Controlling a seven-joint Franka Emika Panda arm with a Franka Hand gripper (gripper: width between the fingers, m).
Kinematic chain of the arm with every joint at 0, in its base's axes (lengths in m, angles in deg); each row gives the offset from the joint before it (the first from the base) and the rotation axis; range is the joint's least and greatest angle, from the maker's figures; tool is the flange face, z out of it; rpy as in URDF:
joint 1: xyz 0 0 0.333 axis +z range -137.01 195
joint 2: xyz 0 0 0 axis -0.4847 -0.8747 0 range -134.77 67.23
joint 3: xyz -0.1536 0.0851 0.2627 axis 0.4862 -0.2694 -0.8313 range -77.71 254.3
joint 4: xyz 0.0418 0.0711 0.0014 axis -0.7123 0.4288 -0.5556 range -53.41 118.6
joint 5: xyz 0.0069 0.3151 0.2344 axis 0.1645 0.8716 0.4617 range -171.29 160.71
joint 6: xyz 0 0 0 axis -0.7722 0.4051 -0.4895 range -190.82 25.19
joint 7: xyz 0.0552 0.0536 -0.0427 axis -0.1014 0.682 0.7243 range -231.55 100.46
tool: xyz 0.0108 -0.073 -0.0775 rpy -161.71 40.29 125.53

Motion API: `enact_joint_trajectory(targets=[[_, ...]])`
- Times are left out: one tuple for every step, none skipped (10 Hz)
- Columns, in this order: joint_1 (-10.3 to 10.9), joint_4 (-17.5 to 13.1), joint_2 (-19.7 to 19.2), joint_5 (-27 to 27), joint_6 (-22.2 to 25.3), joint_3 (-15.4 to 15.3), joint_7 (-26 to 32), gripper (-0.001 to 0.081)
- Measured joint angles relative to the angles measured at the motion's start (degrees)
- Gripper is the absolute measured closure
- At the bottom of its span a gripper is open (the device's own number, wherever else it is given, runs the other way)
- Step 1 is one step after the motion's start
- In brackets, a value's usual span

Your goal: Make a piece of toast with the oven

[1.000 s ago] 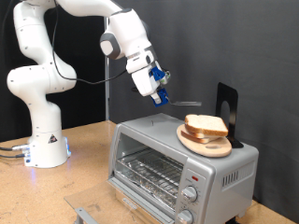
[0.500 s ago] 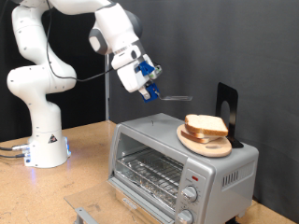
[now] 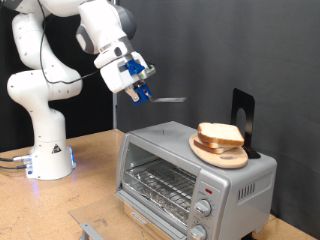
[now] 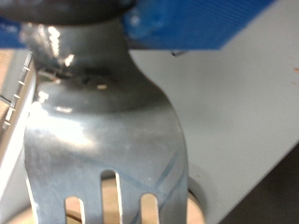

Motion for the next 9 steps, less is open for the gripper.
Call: enact_joint_trajectory(targets=[[-0.74,0.38,0.42,-0.44,0.14,-0.03,0.0,0.0416],[-1.11,0.43,0.49,-0.63,1.36,0.0,-0.01,0.0416],[-1.28,0.32,0.49,-0.7,2.55,0.0,-0.03,0.0416],[-1.28,0.3,0.45,-0.69,2.45,-0.01,-0.03,0.0416],[-1.34,0.17,0.37,-0.69,2.58,-0.01,-0.47,0.0416],[-1.83,-0.37,0.17,-1.33,4.34,-0.02,-1.52,0.0415],[-2.93,-1.34,-0.28,-2.75,7.24,-0.01,-2.96,0.0415],[-4.35,-2.53,-1.16,-4.48,9.99,0.02,-4.09,0.0415],[-5.93,-3.8,-2.62,-6.12,11.68,0.03,-4.93,0.0415]])
